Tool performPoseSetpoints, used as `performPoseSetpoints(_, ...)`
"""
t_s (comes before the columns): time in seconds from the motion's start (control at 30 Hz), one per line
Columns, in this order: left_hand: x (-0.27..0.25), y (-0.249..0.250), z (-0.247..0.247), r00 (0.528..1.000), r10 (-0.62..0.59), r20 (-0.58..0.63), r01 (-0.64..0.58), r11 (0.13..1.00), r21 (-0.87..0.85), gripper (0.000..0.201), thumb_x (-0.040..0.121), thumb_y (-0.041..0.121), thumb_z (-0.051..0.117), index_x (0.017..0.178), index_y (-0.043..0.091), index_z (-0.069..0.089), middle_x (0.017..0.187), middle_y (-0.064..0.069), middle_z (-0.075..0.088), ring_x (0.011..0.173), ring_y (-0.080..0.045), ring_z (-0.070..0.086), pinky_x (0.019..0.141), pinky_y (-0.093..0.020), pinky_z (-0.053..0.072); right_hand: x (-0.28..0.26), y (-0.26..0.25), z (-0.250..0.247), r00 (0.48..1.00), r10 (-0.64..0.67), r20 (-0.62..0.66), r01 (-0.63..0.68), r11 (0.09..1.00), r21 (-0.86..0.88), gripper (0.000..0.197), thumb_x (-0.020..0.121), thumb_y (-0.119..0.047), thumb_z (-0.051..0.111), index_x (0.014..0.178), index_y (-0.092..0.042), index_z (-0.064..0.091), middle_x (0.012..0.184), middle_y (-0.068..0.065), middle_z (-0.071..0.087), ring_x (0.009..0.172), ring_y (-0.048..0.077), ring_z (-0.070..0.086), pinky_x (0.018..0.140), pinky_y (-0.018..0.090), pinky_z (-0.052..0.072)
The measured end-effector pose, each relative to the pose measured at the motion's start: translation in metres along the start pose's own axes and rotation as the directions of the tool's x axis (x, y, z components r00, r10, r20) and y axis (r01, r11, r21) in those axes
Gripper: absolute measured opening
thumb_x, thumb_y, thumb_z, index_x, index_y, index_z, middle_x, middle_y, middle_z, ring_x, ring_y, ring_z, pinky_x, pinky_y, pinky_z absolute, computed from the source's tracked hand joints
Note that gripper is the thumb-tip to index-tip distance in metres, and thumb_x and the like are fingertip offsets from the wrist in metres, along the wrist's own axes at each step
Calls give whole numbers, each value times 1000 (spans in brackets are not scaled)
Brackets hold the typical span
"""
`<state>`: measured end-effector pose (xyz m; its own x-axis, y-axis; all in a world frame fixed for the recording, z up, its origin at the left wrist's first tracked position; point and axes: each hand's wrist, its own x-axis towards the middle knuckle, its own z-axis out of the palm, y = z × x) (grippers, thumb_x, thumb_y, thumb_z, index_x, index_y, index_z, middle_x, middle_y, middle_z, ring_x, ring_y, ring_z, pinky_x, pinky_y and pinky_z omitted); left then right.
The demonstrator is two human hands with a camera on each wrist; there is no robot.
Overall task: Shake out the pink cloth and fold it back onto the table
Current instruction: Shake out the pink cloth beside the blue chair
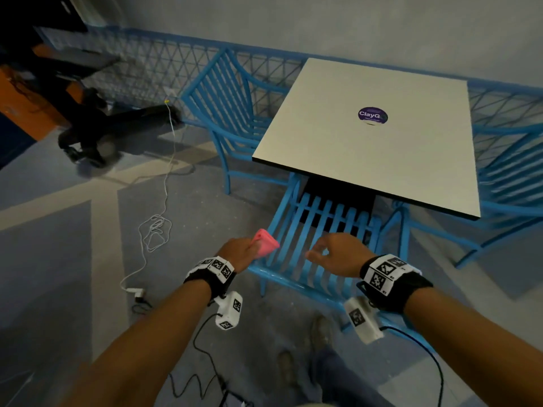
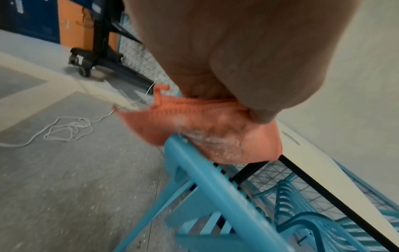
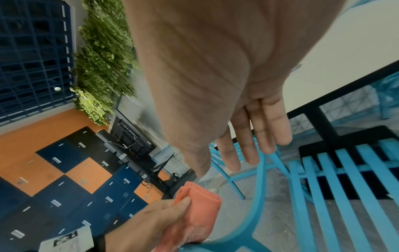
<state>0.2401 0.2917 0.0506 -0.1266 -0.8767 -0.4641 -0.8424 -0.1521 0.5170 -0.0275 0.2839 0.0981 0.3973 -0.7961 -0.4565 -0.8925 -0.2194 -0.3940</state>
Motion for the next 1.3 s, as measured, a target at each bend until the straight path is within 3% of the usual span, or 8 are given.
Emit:
performPoseSetpoints(0.07, 9, -9, 22, 998, -55, -40, 57, 997, 46, 79, 89, 66, 21, 121, 14, 71, 120, -22, 72, 108, -36, 68, 92, -37, 51, -7, 7, 5, 1000, 24, 20, -24, 1000, 20, 52, 91, -63, 43, 115, -25, 69, 120, -5, 68, 105, 17, 63, 91, 38, 51)
performPoseSetpoints(0.27, 9, -6, 72, 978, -102, -180, 107, 994, 18, 48, 110, 39, 36, 109, 3, 68, 89, -13, 66, 75, -25, 57, 69, -31, 40, -23, 31, 15, 994, 92, 61, -92, 996, -5, 56, 93, -63, 40, 122, -23, 65, 125, -1, 67, 112, 20, 62, 92, 35, 49)
performPoseSetpoints(0.4, 7, 18, 101, 981, -65, -184, 66, 998, 2, 48, 109, 40, 37, 107, 3, 69, 100, -17, 69, 90, -33, 66, 72, -31, 41, -29, 41, 20, 992, 103, 69, -102, 995, -21, 56, 93, -63, 39, 119, -22, 66, 118, -1, 68, 107, 20, 62, 87, 34, 50)
performPoseSetpoints(0.6, -4, 76, 142, 988, -44, -148, 41, 999, -19, 54, 109, 44, 31, 104, 5, 69, 96, -13, 71, 79, -23, 60, 72, -32, 47, -46, 56, 28, 995, 80, 68, -78, 997, -29, 47, 95, -56, 44, 116, -23, 70, 122, -2, 67, 108, 19, 61, 89, 34, 48)
performPoseSetpoints(0.77, -8, 108, 165, 994, -76, -73, 73, 997, -35, 61, 107, 50, 25, 107, 8, 69, 99, -15, 74, 92, -32, 69, 87, -43, 55, -60, 78, 30, 993, 89, 71, -88, 996, -15, 42, 94, -55, 44, 107, -24, 70, 107, -2, 71, 90, 16, 62, 80, 33, 51)
performPoseSetpoints(0.87, -11, 130, 166, 995, -93, 19, 95, 990, -101, 65, 108, 50, 21, 114, 6, 70, 109, -17, 73, 104, -33, 68, 94, -42, 51, -70, 91, 33, 991, 125, 55, -126, 992, 29, 46, 91, -58, 45, 101, -23, 73, 105, -2, 72, 92, 16, 66, 85, 38, 54)
performPoseSetpoints(1.0, -12, 145, 161, 985, -134, 110, 158, 953, -259, 75, 106, 60, 20, 119, 6, 70, 112, -16, 70, 92, -26, 60, 79, -32, 42, -85, 106, 35, 986, 162, 43, -164, 986, 31, 45, 91, -59, 47, 109, -26, 72, 113, -5, 70, 100, 15, 64, 90, 37, 51)
performPoseSetpoints(1.3, 11, 75, 72, 975, -219, 27, 176, 699, -693, 44, 101, 51, 53, 102, 10, 70, 99, -7, 73, 101, -36, 73, 85, -35, 58, -114, 127, 37, 969, 244, 37, -247, 966, 82, 42, 96, -48, 49, 113, -17, 71, 123, 1, 68, 110, 21, 62, 94, 34, 48)
